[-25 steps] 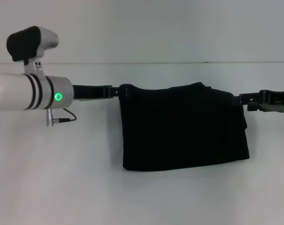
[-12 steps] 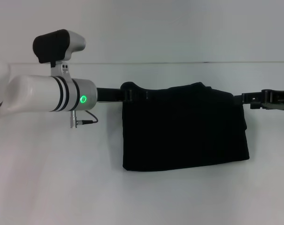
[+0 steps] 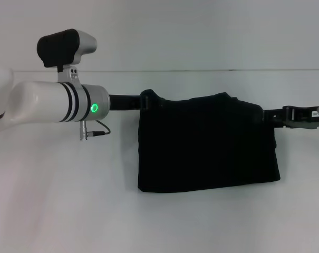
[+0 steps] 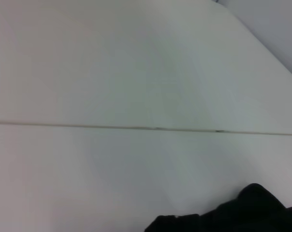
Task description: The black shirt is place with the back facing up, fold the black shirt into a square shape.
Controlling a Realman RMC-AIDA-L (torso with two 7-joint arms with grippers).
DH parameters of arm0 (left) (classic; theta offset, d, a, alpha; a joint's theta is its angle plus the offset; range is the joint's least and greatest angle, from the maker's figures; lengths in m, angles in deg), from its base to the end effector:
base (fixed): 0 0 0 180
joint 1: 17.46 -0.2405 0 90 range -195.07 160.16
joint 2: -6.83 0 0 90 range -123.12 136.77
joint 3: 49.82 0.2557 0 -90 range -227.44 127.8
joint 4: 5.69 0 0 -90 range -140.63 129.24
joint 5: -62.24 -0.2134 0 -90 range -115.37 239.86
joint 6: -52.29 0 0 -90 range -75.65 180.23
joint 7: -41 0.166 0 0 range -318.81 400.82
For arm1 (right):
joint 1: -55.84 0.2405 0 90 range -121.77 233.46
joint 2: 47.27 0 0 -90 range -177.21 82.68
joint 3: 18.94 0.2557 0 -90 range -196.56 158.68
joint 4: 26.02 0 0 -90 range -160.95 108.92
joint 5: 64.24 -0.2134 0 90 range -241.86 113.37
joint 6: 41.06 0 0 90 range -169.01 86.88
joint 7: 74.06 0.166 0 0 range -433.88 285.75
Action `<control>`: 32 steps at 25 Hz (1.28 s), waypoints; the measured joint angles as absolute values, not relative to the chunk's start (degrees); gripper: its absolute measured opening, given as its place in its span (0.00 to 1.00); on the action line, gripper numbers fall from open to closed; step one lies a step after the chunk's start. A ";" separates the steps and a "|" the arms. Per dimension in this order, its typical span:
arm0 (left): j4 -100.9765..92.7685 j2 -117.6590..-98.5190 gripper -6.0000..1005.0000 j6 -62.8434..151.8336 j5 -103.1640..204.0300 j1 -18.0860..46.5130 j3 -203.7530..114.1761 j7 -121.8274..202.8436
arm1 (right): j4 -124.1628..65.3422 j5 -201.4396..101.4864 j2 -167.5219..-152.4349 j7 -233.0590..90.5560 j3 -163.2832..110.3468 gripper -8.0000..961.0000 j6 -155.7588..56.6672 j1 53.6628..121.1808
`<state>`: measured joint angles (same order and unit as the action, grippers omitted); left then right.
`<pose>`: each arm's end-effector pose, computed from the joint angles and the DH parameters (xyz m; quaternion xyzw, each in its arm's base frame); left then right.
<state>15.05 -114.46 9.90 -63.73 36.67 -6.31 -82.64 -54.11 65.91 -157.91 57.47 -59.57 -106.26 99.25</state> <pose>-0.2054 0.4638 -0.0852 -0.8097 -0.5043 -0.1506 0.2594 0.2834 0.4310 0.0098 -0.7796 0.5751 0.1293 0.2118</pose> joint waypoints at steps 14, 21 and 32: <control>18.24 -114.89 0.38 10.07 -63.19 34.09 -6.49 -81.62 | -50.27 65.59 -159.64 56.70 -59.48 0.80 -102.74 102.46; 18.31 -114.81 0.07 9.85 -63.14 33.05 -6.77 -80.61 | -50.14 62.78 -159.93 56.67 -59.20 0.80 -102.91 102.61; 18.17 -114.92 0.04 10.06 -62.54 32.30 -6.86 -79.05 | -50.01 60.93 -161.43 53.04 -59.52 0.80 -98.42 104.08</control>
